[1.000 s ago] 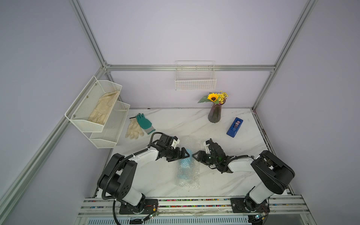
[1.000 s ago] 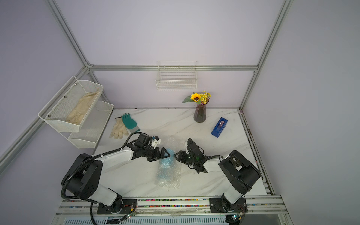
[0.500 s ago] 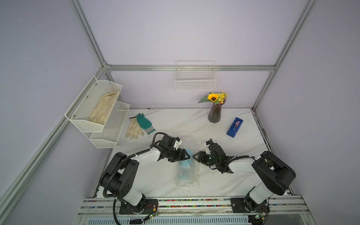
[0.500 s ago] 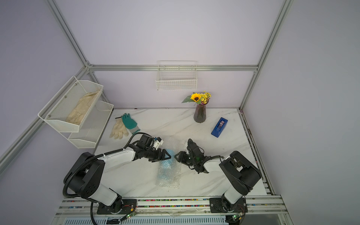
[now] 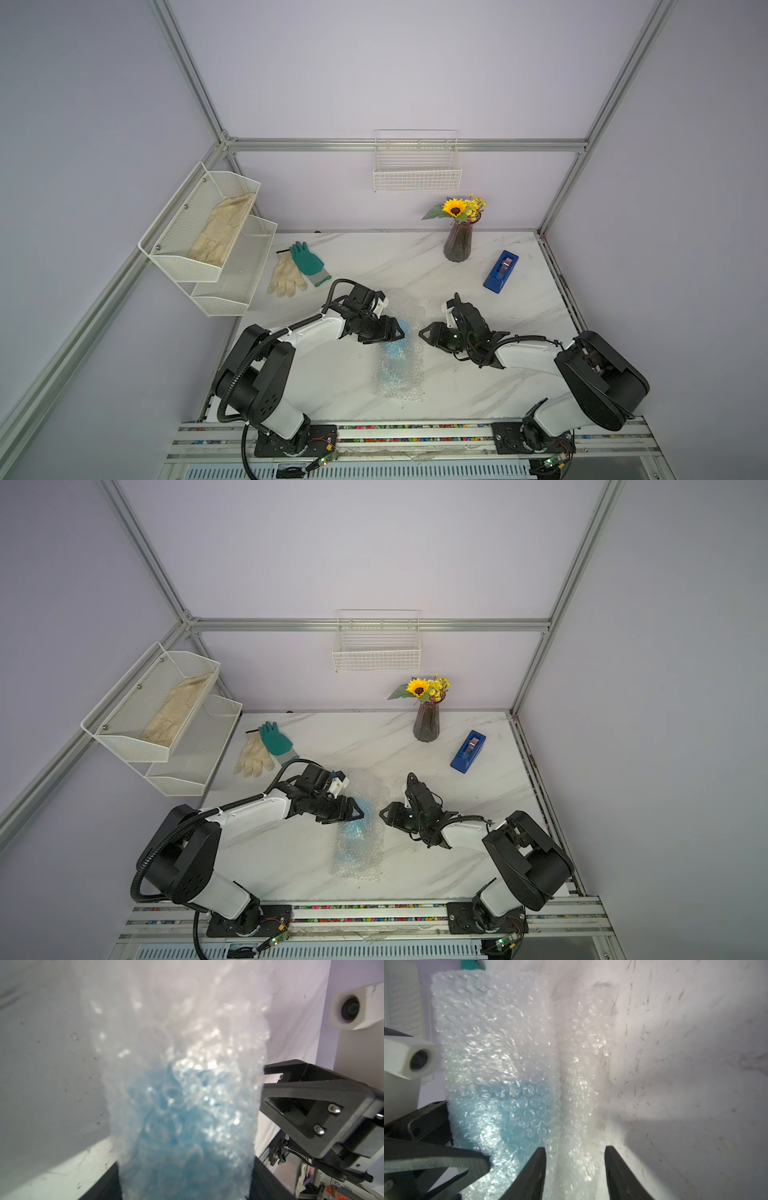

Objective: Wrap wine glasses in bubble wrap
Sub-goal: Wrap the wine glass in bubble wrap.

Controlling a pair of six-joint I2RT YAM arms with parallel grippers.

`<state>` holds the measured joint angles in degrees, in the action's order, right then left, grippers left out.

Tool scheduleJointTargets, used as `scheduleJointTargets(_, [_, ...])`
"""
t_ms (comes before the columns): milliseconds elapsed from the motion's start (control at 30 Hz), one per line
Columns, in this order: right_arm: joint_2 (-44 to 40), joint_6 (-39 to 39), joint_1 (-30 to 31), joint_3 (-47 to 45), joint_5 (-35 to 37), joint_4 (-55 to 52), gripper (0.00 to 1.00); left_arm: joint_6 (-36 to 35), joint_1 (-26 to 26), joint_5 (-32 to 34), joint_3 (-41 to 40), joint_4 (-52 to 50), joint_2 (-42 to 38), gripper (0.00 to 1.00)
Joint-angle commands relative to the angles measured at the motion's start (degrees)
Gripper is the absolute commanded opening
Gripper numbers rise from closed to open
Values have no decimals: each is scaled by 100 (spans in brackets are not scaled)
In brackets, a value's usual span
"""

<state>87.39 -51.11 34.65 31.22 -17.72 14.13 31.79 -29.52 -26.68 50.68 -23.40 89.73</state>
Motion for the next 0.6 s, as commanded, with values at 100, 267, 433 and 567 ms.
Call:
scheduleJointTargets(100, [440, 73, -3, 229, -256, 34, 44, -191, -43, 985, 415, -1042, 154, 72])
scheduleJointTargets(267, [709, -46, 23, 280, -530, 329, 41, -180, -38, 959, 439, -1044, 171, 72])
scheduleJointTargets(433, [1092, -96, 129, 365, -774, 512, 41, -160, -37, 923, 443, -1021, 177, 71])
scheduleJointTargets(567, [1223, -278, 128, 234, -958, 949, 41, -131, -43, 861, 385, -924, 167, 71])
